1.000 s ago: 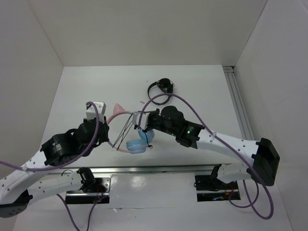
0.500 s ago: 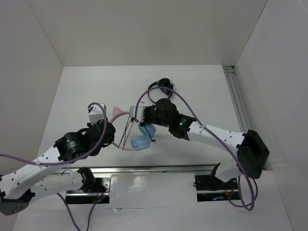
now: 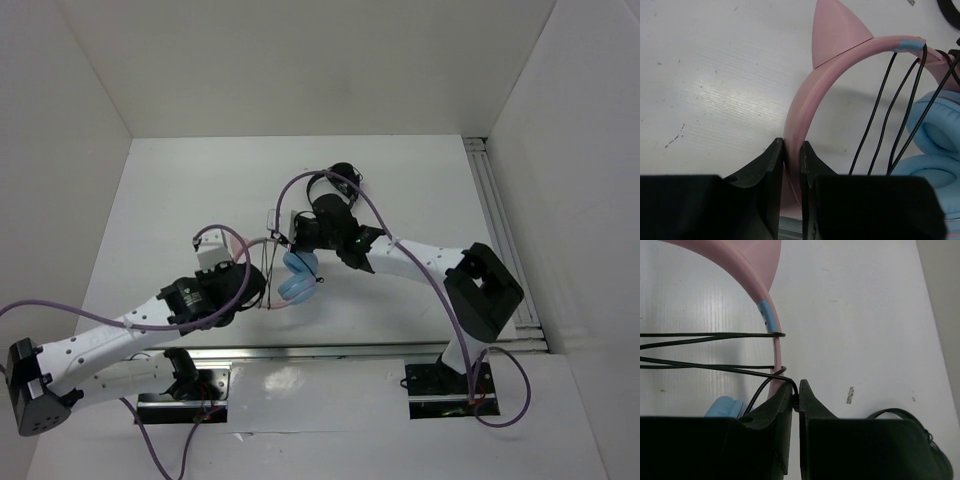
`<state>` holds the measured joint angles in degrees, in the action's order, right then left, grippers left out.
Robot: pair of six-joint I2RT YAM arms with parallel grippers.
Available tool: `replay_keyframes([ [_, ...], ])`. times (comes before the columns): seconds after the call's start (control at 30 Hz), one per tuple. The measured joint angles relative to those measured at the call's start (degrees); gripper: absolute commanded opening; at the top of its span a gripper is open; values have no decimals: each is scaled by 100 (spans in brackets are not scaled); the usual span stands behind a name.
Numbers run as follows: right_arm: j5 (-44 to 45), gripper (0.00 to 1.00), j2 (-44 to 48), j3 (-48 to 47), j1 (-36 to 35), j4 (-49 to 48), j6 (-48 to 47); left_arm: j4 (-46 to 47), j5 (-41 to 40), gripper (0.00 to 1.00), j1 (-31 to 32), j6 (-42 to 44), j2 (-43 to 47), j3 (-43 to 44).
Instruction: Wrap the headphones
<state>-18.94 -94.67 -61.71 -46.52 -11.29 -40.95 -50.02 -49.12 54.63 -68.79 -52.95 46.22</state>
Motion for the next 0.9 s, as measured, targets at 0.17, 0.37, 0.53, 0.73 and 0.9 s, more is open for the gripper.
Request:
replay_keyframes([
  [0.17,-28,0,-205,24,216,72,92,1408,326,0,-282,586,-339,-649],
  [0.37,9,0,-225,376,778,94,337,3082,734,0,-494,1338,-1346,-734],
  [0.53,-42,0,-348,584,1397,4,815,3845,1091,0,-802,1794,-2457,-286],
  [0.73,26,0,-514,688,1786,-140,1093,4708,1869,0,-1268,2236,-3405,-48],
  [0.9,273,0,-575,708,1928,-192,1158,5034,2404,0,-1377,2391,-4376,367],
])
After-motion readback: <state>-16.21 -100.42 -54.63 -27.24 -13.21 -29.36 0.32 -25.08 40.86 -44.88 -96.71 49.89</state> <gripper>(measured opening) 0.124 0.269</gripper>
